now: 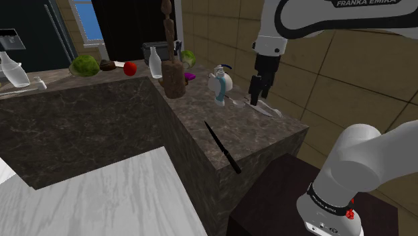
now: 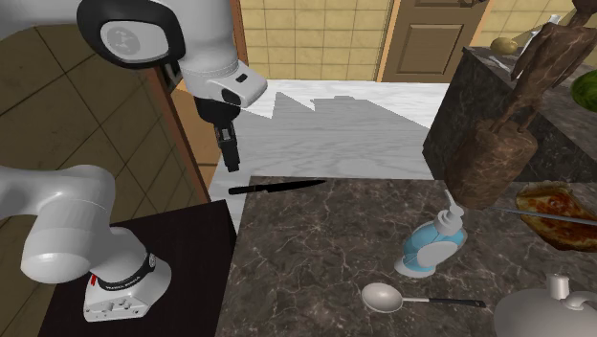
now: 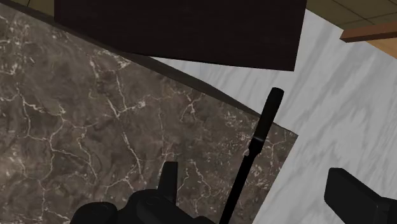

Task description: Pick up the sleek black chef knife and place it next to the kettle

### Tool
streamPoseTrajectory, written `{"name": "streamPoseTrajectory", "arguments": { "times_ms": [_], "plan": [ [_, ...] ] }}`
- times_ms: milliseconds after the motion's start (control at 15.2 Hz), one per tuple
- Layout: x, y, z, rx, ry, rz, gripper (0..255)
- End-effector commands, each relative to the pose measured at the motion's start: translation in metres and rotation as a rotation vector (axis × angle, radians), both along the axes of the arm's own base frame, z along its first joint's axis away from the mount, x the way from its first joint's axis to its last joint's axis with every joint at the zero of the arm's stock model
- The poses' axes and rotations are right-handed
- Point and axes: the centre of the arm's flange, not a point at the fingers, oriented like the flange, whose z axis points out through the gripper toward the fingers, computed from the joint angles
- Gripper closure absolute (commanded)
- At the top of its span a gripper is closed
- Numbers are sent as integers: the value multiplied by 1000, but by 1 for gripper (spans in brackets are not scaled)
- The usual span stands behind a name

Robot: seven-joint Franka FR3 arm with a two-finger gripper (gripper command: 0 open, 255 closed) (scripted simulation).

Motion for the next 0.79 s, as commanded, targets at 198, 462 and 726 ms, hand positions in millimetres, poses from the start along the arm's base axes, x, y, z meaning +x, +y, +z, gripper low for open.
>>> {"name": "streamPoseTrajectory", "arguments": {
  "times_ms": [198,462,726],
  "plan": [
    [0,20,-34,-13,-42,-7,0],
    [3,47,-80,-29,-99,-17,0],
    [9,73,-126,-46,-155,-27,0]
  ]
}}
